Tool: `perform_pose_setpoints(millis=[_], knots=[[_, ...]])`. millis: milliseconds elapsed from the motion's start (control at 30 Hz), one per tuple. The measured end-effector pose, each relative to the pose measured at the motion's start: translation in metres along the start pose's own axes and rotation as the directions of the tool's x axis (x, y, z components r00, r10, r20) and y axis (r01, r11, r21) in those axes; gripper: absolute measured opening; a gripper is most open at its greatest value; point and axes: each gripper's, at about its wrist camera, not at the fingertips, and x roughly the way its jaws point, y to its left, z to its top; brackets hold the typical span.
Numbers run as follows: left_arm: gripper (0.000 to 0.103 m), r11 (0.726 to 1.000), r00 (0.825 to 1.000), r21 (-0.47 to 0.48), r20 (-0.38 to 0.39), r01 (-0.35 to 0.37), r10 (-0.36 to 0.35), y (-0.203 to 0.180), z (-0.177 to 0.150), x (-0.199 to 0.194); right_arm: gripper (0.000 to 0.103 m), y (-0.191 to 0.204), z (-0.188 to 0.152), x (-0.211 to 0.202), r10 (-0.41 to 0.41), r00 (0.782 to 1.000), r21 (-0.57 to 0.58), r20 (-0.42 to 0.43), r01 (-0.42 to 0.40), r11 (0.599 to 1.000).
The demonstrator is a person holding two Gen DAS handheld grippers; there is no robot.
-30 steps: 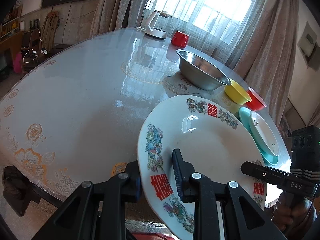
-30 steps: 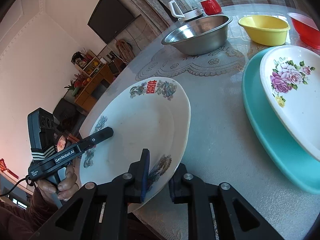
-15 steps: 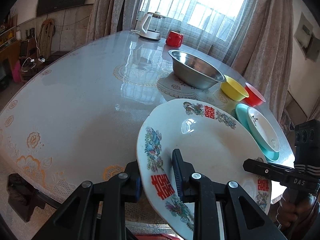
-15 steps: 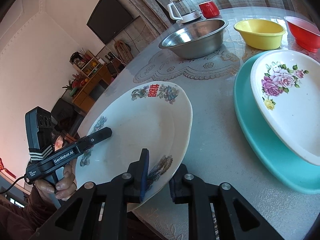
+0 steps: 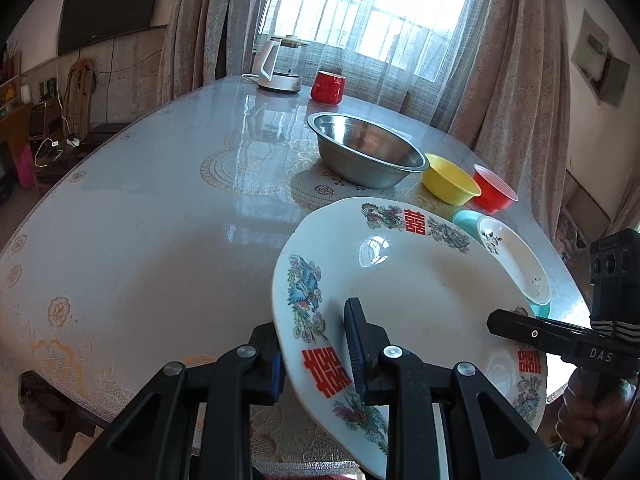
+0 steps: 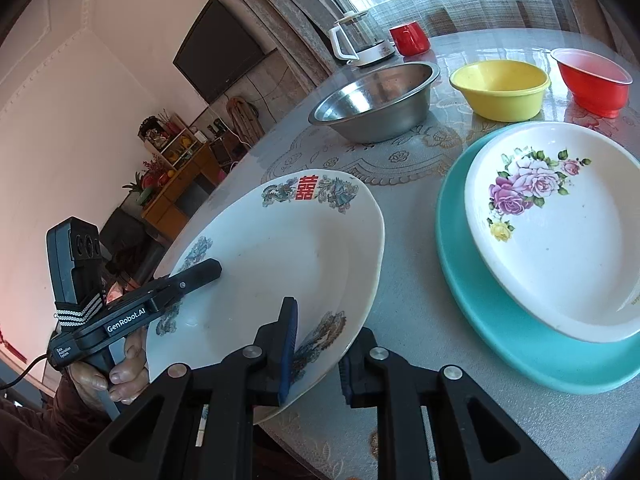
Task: Organize plates and bowls
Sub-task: 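Carry the red-print plate onto the stacked rose and teal plates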
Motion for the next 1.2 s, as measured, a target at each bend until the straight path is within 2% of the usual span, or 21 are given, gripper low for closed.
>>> perform_pose_setpoints(millis=[233,633,967,1100,1200], knots=[[0.026,0.999,1.000,0.044,0.020,0.013,-0.014,-0.017,0.013,0.000,0.018,-0.003,0.003,-0.019,-0.016,0.999,0.002,0.042,0.016,1.000],[0.026,0.986,0.997,0.149,0.019,0.075,-0.078,-0.064,0.039,0.014,0.019,-0.022,0.006,-0.061,-0.083,0.987,0.043,0.134,0.077,0.996],[0.026,0.969,0.990,0.199,-0.029,0.143,-0.140,-0.108,0.060,0.040,0.019,-0.047,0.011,-0.091,-0.161,0.967,0.100,0.199,0.143,0.985],[0.026,0.956,0.986,0.242,-0.043,0.166,-0.160,-0.132,0.069,0.050,0.020,-0.059,0.013,-0.106,-0.207,0.952,0.120,0.226,0.184,0.976],[0.026,0.953,0.981,0.237,-0.072,0.190,-0.178,-0.146,0.074,0.063,0.020,-0.072,0.016,-0.117,-0.234,0.942,0.147,0.243,0.203,0.968]])
